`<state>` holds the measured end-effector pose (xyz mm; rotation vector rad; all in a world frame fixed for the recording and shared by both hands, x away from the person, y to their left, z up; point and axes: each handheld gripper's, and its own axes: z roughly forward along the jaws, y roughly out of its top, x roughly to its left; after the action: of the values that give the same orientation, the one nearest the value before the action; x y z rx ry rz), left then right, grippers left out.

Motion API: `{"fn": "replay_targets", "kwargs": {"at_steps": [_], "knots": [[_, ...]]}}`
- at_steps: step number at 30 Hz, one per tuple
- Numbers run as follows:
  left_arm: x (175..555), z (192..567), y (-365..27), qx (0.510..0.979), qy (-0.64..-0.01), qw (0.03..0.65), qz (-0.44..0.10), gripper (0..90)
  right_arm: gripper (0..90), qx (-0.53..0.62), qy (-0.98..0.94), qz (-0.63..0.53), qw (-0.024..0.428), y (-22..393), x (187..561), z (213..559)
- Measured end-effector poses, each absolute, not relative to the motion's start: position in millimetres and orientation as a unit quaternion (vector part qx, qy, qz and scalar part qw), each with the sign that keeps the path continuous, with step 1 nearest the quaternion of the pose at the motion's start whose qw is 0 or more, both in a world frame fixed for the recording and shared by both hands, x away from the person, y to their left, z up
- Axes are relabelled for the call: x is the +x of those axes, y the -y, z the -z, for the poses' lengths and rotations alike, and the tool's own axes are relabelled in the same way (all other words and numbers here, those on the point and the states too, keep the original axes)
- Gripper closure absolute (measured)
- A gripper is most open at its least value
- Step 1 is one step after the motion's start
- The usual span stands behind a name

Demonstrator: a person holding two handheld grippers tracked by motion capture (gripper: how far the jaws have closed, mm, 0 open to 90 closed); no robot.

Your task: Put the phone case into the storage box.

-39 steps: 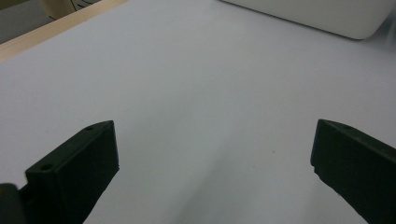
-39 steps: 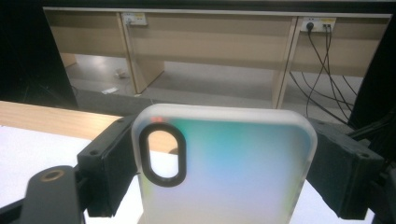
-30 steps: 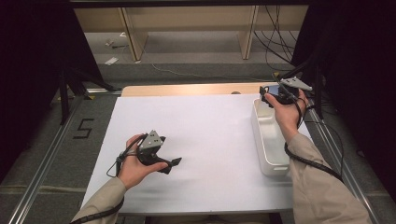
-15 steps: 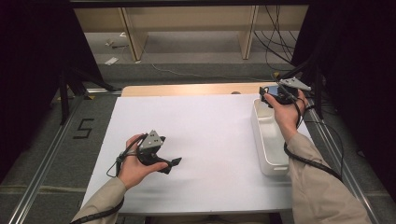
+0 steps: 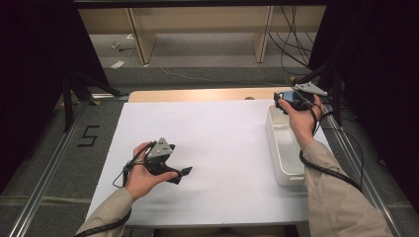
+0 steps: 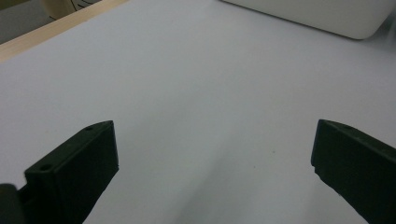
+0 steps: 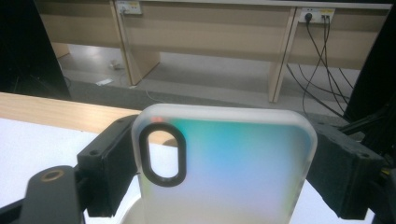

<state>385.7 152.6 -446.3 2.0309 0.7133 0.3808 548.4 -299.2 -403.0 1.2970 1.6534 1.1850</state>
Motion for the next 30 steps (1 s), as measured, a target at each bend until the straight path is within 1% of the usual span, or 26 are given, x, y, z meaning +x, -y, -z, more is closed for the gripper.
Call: {"fn": "replay_targets", "kwargs": {"at_steps": [30], "knots": [[385.9, 446.4, -152.3, 0.826, -0.289, 0.459, -0.153, 0.1, 17.9, 0.506, -0.645, -0.453, 0.351, 296.6, 553.4, 408.1]]}}
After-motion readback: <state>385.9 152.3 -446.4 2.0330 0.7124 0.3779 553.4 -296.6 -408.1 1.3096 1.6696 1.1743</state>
